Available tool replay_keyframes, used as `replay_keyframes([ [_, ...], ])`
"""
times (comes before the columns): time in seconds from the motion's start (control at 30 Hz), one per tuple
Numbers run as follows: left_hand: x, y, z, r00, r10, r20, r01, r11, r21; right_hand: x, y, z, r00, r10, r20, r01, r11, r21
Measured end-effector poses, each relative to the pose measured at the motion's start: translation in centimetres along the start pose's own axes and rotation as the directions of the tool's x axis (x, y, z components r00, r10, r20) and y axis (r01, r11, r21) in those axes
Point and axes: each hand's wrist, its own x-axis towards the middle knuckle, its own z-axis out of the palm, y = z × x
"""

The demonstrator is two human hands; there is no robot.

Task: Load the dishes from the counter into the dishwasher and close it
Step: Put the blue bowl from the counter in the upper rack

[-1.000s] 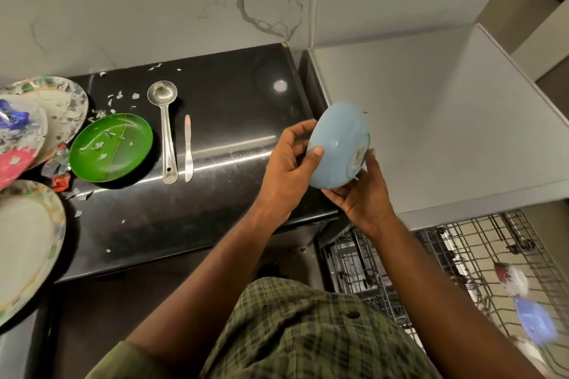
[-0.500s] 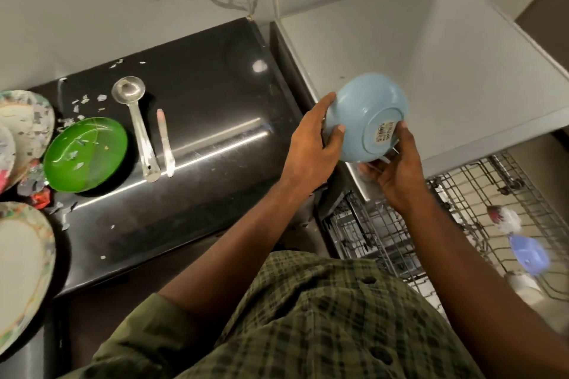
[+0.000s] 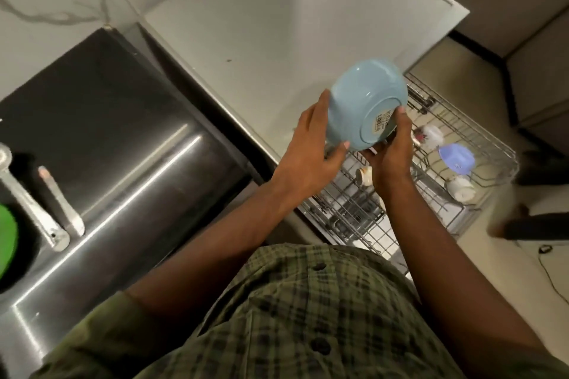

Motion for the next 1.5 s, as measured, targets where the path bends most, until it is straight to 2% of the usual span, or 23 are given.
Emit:
replay_keyframes([
  [0.3, 2.7, 1.4, 8.0, 0.953, 0.009, 0.303, -0.034, 0.996, 0.079, 1.5, 1.4, -9.2, 0.956, 0.120, -0.269, -0.102, 0.992, 0.079],
  [0.5, 4.4, -0.3, 13.5, 0.888, -0.092, 0.450, 0.035, 0.990, 0.134, 3.1, 4.0, -14.4, 0.899, 0.241, -0.366, -0.225, 0.970, 0.086],
  [0.6, 5.6, -1.6, 15.9, 0.863, -0.159, 0.480, 0.075, 0.979, 0.189, 4.2, 5.6, -16.6, 0.877, 0.299, -0.376, -0.294, 0.953, 0.073],
  [0.97, 12.4, -6.1, 21.3, 0.802, -0.406, 0.438, 0.362, 0.914, 0.185, 11.0, 7.9, -18.3, 0.892, 0.317, -0.322, -0.347, 0.937, -0.040],
  [1.27, 19.8, -8.9, 23.7, 0.791, -0.542, 0.285, 0.576, 0.816, -0.048, 21.9, 5.6, -16.2, 0.933, 0.282, -0.224, -0.330, 0.918, -0.220],
  [1.4, 22.5, -10.2, 25.6, 0.745, -0.632, 0.214, 0.662, 0.739, -0.121, 25.8, 5.7, -14.9, 0.940, 0.271, -0.208, -0.323, 0.905, -0.278],
  [1.5, 24.0, -10.7, 27.1, 0.724, -0.668, 0.171, 0.688, 0.717, -0.112, 28.0, 5.8, -14.5, 0.933, 0.287, -0.216, -0.342, 0.894, -0.289],
])
